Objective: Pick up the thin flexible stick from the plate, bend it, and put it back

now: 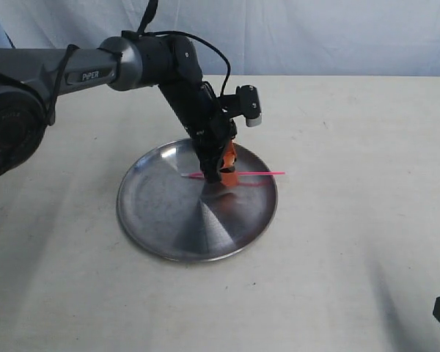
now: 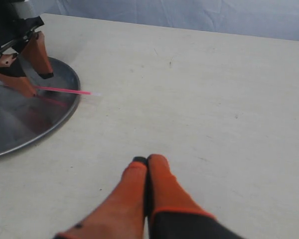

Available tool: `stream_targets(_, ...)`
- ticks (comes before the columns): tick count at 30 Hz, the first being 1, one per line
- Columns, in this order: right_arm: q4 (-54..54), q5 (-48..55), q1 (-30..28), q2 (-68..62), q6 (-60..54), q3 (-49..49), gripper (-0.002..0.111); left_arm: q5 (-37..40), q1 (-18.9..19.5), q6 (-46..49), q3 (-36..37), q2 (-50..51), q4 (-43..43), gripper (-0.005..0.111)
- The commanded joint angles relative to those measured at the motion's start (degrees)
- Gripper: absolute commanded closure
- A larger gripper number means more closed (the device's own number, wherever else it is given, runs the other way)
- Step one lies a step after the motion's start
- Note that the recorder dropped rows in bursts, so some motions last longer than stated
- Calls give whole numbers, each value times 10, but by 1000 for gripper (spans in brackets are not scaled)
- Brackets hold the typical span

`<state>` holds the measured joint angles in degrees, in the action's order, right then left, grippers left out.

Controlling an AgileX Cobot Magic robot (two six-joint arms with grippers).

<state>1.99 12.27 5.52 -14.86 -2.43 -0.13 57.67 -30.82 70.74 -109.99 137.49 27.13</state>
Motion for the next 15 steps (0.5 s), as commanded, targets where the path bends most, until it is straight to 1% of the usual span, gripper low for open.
stream_targets(1, 0, -7, -2, 4, 0, 1, 108, -7, -2, -2, -3, 11, 9, 53)
stream_targets(10, 0, -7, -2, 4, 0, 1, 108, -11, -2, -2, -3, 13, 5, 54)
stream_targets(13, 0, -7, -2, 4, 0, 1, 108, -6, -2, -2, -3, 13, 3, 58)
stream_targets(15, 0, -7, -2, 4, 0, 1, 108, -2, -2, -2, -3, 13, 3, 65)
